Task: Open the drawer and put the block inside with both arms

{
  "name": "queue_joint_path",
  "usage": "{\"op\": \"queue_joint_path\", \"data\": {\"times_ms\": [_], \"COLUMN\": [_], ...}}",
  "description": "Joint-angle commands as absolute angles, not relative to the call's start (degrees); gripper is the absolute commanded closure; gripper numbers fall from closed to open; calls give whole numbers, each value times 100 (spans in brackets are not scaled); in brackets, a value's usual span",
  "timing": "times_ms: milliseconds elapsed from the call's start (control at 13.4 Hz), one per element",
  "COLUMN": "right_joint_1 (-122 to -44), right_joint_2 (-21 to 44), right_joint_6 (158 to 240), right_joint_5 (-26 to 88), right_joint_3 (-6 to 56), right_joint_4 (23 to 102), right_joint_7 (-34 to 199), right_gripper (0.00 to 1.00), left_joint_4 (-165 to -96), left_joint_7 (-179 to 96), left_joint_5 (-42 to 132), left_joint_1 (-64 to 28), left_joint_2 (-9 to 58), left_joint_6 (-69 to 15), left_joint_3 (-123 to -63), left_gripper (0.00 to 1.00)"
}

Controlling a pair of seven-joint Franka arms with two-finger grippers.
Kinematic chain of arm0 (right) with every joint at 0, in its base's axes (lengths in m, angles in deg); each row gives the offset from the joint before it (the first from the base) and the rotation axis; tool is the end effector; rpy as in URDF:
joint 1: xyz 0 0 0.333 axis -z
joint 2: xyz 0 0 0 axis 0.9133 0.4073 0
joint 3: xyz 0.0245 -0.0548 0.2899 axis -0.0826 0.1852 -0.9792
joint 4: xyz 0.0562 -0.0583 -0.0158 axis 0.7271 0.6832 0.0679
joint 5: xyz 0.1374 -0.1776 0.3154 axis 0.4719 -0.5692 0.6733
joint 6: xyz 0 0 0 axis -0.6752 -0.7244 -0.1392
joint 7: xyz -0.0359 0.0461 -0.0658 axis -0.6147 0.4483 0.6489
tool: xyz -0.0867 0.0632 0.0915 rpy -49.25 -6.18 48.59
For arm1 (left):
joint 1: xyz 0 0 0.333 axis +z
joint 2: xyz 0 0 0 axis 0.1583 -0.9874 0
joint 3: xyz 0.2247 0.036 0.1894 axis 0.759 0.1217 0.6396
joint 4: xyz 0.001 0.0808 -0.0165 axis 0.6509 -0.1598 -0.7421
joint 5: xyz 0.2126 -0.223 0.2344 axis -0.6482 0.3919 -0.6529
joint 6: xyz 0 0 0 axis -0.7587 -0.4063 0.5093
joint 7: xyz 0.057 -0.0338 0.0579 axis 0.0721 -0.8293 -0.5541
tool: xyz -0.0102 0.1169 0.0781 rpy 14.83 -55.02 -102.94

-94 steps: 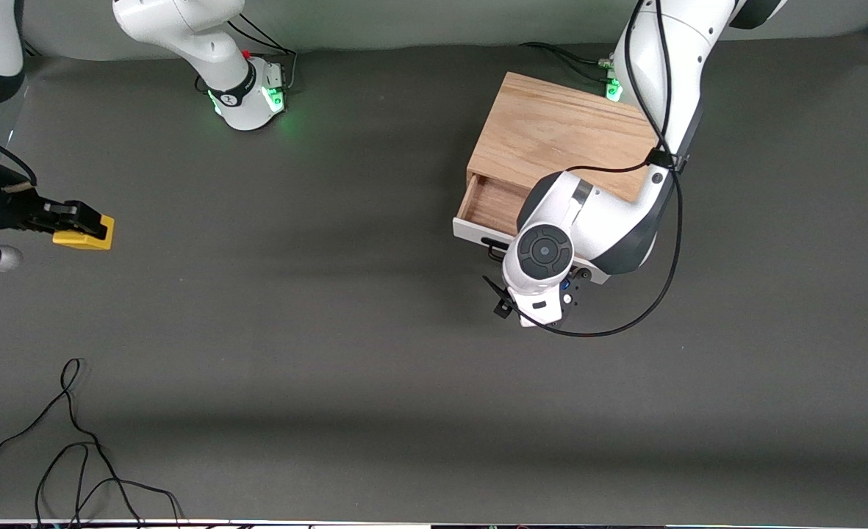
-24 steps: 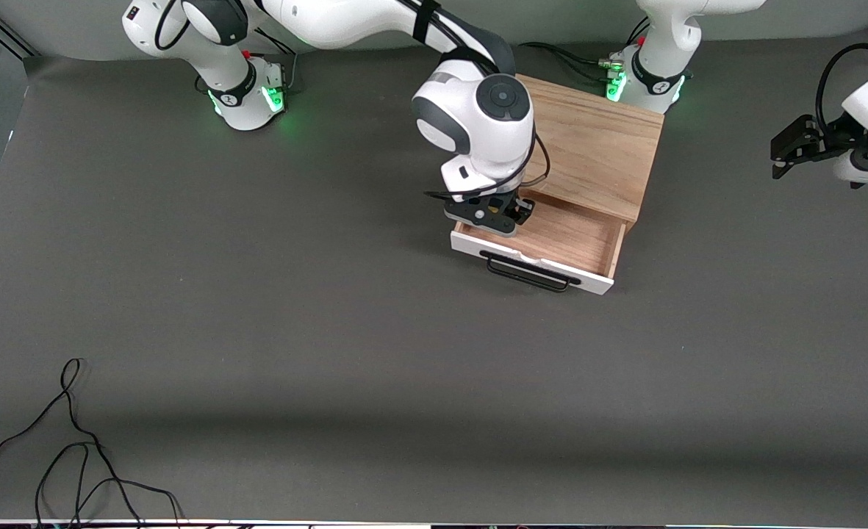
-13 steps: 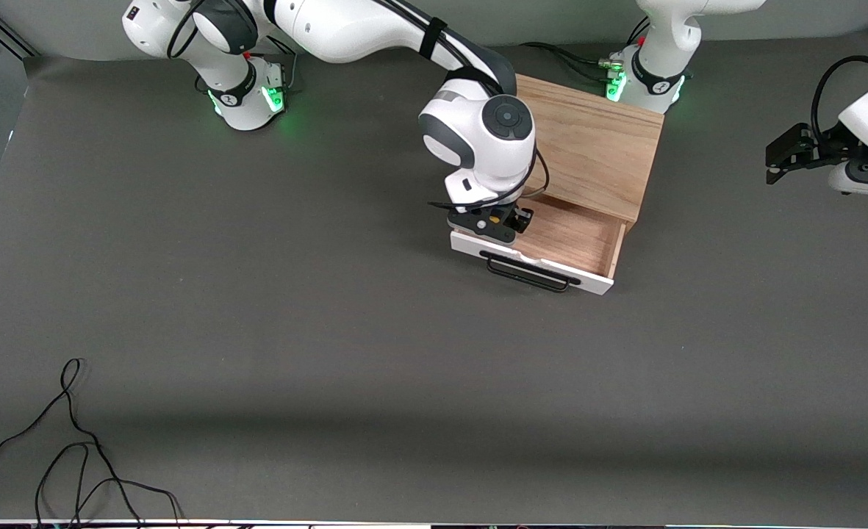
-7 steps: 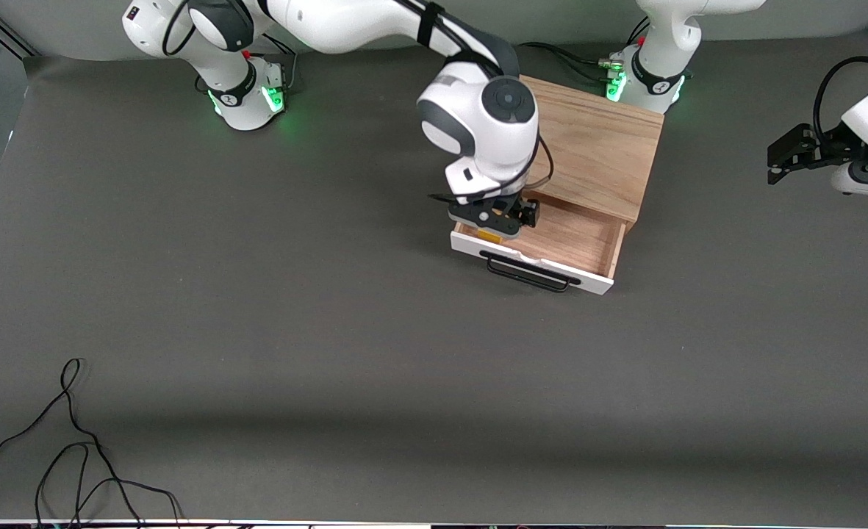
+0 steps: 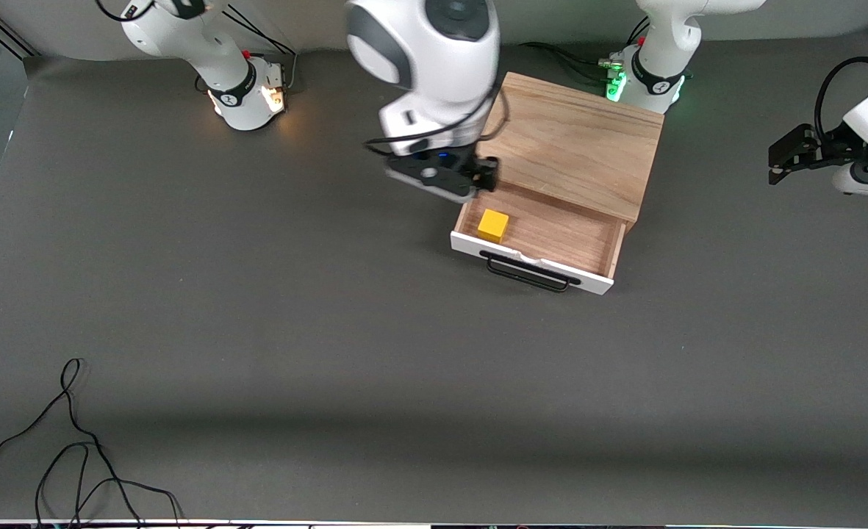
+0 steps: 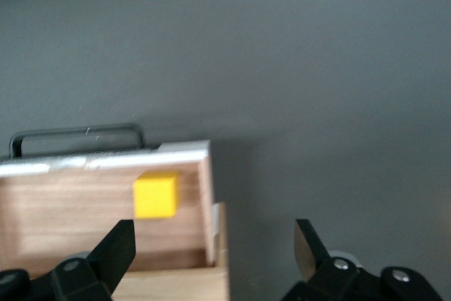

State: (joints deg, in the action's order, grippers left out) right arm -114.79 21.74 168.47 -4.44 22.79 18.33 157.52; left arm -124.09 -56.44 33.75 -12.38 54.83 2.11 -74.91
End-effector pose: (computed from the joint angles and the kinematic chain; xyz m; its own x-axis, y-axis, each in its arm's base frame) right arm 0.4703 0.5001 0.4824 0.9149 -0.4035 -0.0107 -0.4022 -0.9135 0.0620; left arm 0.5185 -0.0238 0.5804 0.9784 -0.2035 -0.0357 -0.2048 -0.9781 -0.0380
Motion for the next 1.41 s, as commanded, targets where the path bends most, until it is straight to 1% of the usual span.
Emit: {"op": "queue_joint_path", "data": {"times_ms": [0,149,372,521,670,967,1042,1116,1340], "right_joint_1": [-10372,-9580,-8499,-7804,-7258,-6545,-6509,-6465,-6456], "right_joint_2": [1609,1319,897,441,-8,-659,-782,-862,-889], "right_joint_6": [16273,15920,15480,15540,15794,16278,16427,16541,16832], "right_joint_5": [-444,-470,-488,-453,-435,-417,-426,-426,-417], "right_joint_3": [1843,1622,1595,1587,1595,1639,1700,1892,2271], "right_joint_4": [1982,1991,2166,2691,3324,4309,4529,4722,4979], "right_joint_7": [14504,13608,11999,11260,10565,9782,9536,9351,9068], "right_gripper": [0,0,0,0,0,0,0,0,0], "left_joint_4": [-12320,-12320,-12320,-12320,-12320,-12311,-12311,-12311,-12311], "left_joint_7": [-5719,-5719,-5719,-5719,-5719,-5719,-5719,-5719,-5719], "left_joint_5": [3445,3445,3454,3454,3454,3454,3454,3454,3454], "left_joint_1": [-1201,-1192,-1192,-1201,-1201,-1201,-1201,-1210,-1210], "left_joint_2": [5472,5472,5472,5472,5472,5464,5472,5472,5472], "left_joint_6": [312,303,312,373,365,338,347,347,347], "left_joint_3": [-7479,-7479,-7479,-7497,-7497,-7497,-7497,-7497,-7497], "left_gripper": [0,0,0,0,0,0,0,0,0]}}
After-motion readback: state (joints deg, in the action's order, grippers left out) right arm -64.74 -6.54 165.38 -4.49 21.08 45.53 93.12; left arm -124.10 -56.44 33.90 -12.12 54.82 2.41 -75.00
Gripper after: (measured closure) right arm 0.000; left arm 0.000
